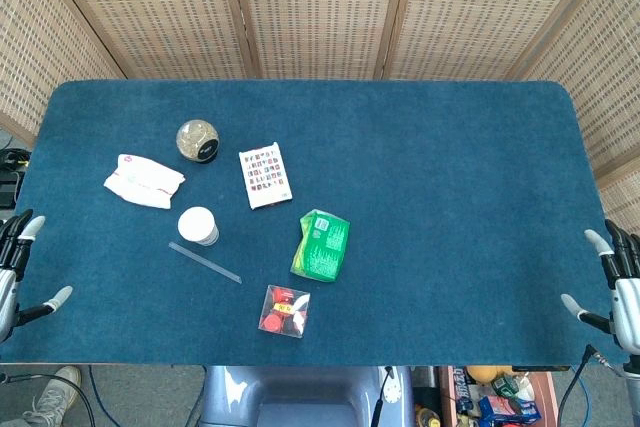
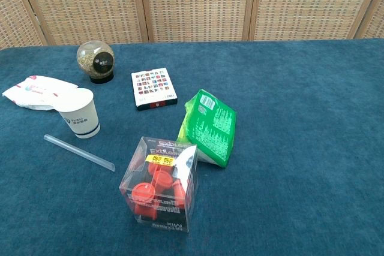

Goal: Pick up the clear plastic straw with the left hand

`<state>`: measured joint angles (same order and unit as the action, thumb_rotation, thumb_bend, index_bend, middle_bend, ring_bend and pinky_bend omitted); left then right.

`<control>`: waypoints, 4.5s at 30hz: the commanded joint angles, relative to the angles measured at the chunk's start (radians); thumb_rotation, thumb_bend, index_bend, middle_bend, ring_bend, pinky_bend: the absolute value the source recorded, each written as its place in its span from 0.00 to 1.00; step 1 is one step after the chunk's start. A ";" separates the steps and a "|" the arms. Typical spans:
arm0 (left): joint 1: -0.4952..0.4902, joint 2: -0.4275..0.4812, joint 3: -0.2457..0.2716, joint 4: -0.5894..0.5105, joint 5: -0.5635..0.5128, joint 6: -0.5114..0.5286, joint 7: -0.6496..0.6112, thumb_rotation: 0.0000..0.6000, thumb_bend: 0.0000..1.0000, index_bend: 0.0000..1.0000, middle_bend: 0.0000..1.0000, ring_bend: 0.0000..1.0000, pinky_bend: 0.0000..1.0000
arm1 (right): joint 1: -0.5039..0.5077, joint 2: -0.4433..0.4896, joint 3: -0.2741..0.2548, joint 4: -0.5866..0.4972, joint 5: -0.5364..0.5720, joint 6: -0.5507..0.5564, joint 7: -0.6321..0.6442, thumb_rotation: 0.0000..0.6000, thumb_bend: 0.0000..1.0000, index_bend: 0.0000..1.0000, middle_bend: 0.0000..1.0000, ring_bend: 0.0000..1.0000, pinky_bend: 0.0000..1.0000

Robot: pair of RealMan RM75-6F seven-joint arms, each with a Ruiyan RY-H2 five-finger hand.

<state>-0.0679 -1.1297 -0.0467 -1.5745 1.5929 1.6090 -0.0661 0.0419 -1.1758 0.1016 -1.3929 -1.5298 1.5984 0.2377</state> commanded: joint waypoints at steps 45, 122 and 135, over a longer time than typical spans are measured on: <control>-0.395 -0.376 -0.081 0.499 -0.183 -0.564 -0.133 1.00 0.22 0.46 0.00 0.00 0.00 | 0.020 0.002 0.011 0.014 0.037 -0.059 0.016 1.00 0.00 0.00 0.00 0.00 0.00; -0.334 -0.232 0.030 0.359 -0.103 -0.385 0.055 1.00 0.40 0.58 0.00 0.00 0.00 | 0.012 0.015 0.008 0.014 0.032 -0.046 0.060 1.00 0.00 0.00 0.00 0.00 0.00; -0.369 -0.035 -0.035 0.267 0.053 -0.193 0.500 1.00 0.40 0.59 0.00 0.00 0.00 | 0.010 0.015 0.006 0.008 0.027 -0.041 0.050 1.00 0.00 0.00 0.00 0.00 0.00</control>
<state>-0.4163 -1.1981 -0.0619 -1.3038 1.6076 1.3912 0.3736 0.0520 -1.1608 0.1078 -1.3848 -1.5025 1.5575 0.2876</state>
